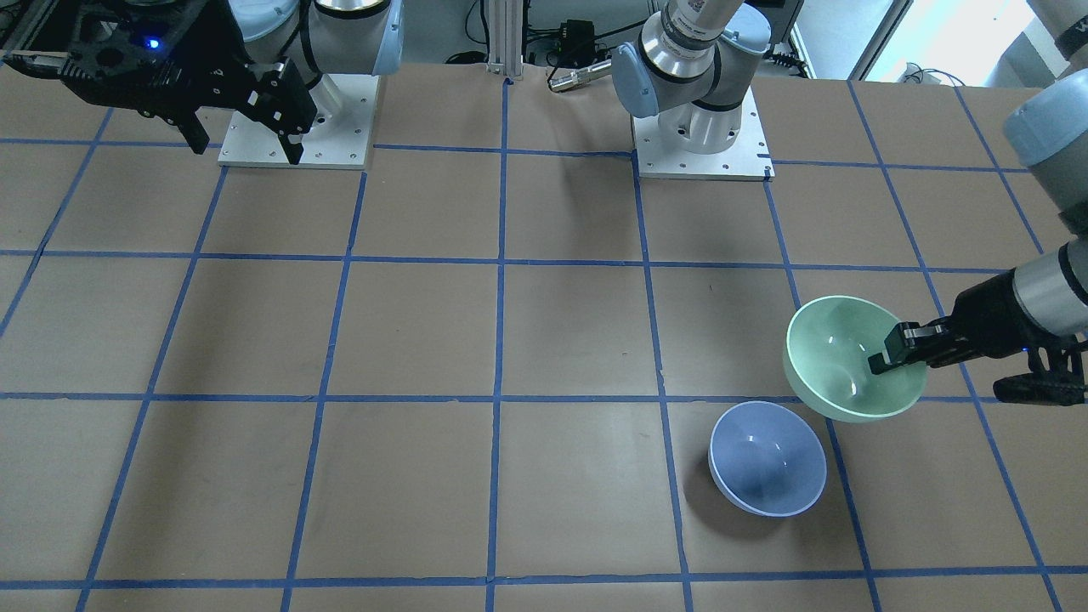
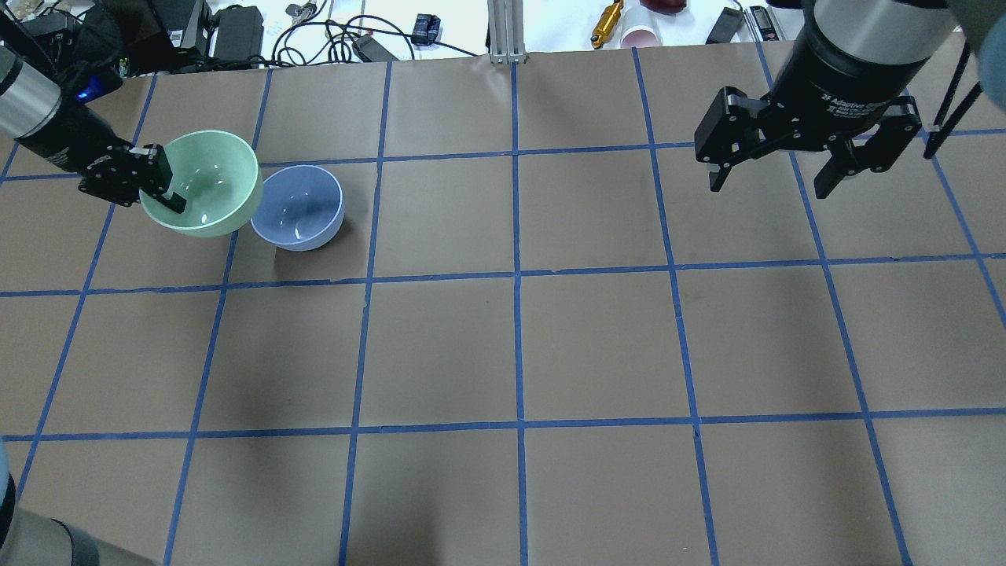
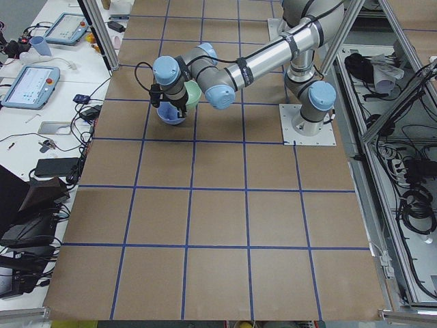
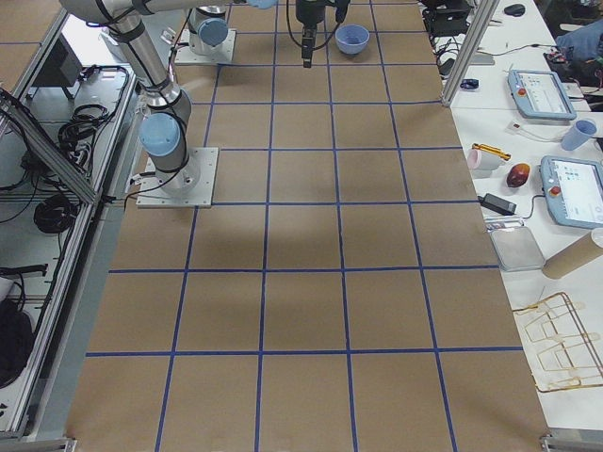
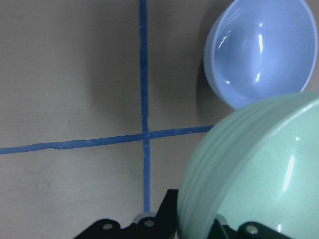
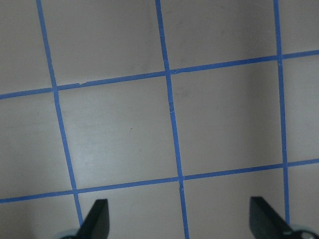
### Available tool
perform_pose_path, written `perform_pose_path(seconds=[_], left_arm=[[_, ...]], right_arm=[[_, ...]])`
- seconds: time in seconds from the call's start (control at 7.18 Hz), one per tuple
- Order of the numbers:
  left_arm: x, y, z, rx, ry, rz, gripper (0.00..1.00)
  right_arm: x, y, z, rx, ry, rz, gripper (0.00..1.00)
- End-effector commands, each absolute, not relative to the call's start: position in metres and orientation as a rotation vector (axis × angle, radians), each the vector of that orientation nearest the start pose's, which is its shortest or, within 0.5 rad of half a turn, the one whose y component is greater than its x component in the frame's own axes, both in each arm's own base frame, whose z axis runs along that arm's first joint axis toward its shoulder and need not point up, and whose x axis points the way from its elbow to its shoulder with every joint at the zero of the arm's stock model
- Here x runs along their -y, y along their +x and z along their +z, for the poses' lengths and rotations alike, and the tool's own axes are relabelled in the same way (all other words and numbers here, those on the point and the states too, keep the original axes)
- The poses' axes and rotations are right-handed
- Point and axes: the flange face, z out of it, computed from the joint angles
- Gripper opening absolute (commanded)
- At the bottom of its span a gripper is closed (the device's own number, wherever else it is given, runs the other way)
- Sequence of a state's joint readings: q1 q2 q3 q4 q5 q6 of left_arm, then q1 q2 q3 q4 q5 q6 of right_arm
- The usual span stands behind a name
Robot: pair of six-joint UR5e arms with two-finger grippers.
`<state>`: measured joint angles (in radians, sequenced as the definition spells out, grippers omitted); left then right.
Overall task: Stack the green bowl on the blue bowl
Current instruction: 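Lift the green bowl with the left gripper toward the blue bowl, then lower the green bowl into the blue bowl with the left gripper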
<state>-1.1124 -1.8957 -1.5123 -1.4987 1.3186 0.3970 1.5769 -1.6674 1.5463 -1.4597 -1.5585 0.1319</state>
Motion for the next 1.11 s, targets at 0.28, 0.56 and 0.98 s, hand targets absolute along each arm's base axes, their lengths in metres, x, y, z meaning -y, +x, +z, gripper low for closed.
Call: perform_pose_path(seconds=[0.28, 0.56, 0.98], left_arm=[[0.645, 0.073, 0.319, -3.424, -0.184, 0.068, 0.00], [0.654, 0.078, 0.304, -3.417, -0.168, 0.035, 0.00], [0.661, 0.081, 0.285, -3.416, -0.182, 0.063, 0.00]], right_arm=[[0.448, 0.137, 0.534, -3.123, 0.197, -0.013, 1.00], [0.448, 0.137, 0.534, -3.123, 0.197, -0.011, 1.00], [0.448, 0.137, 0.534, -3.123, 0.197, -0.013, 1.00]])
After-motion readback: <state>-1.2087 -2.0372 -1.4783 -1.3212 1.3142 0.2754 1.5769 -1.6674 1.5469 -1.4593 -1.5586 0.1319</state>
